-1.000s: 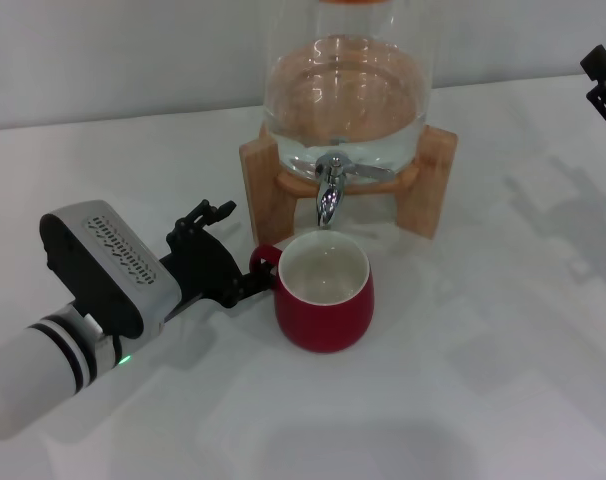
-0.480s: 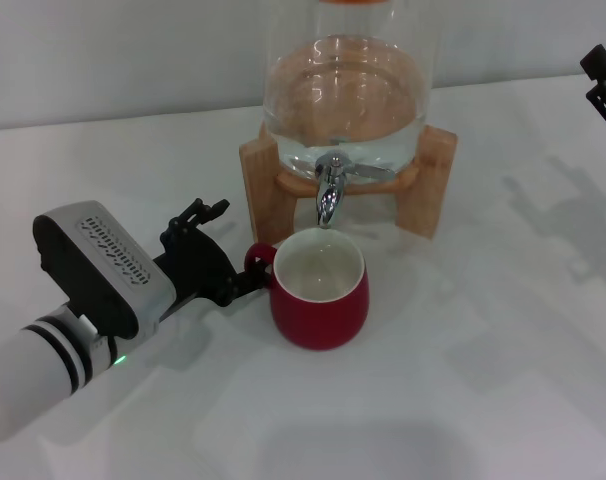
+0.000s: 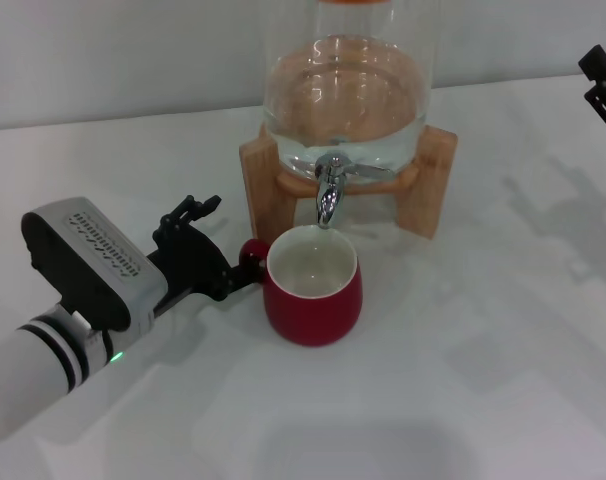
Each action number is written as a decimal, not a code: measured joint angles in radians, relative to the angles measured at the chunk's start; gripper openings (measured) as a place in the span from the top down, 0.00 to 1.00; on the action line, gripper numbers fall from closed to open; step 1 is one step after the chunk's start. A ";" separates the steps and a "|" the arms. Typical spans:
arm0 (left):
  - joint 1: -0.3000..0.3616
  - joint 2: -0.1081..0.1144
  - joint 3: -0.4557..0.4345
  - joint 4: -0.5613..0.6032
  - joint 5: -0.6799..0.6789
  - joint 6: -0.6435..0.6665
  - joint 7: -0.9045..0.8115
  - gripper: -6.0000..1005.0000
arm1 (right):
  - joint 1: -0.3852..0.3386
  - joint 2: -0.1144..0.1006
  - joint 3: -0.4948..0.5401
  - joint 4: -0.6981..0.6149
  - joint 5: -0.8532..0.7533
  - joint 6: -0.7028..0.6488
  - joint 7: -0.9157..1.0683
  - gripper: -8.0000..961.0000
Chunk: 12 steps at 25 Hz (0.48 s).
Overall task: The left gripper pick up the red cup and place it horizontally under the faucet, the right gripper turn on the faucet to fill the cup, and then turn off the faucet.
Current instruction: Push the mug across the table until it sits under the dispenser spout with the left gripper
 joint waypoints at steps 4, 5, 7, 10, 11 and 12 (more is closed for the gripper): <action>0.000 0.000 0.000 0.002 -0.023 -0.001 0.000 0.13 | 0.000 0.000 -0.003 0.000 0.000 0.000 0.000 0.19; 0.000 0.000 0.000 0.003 -0.023 -0.002 0.000 0.13 | 0.000 0.000 -0.003 0.000 0.000 0.000 0.000 0.19; 0.000 0.000 0.000 0.003 -0.023 -0.002 0.000 0.13 | 0.000 0.000 -0.003 0.000 0.000 0.000 0.000 0.19; 0.000 0.000 0.000 0.003 -0.024 -0.001 0.000 0.13 | 0.000 0.000 -0.004 0.000 0.000 0.000 0.000 0.19; 0.000 0.000 0.000 0.003 -0.024 -0.001 0.000 0.13 | 0.000 0.000 -0.005 0.000 0.000 0.000 0.000 0.19; 0.000 0.000 0.001 0.003 -0.024 -0.001 0.000 0.13 | 0.000 0.000 -0.005 0.000 0.000 -0.001 0.000 0.19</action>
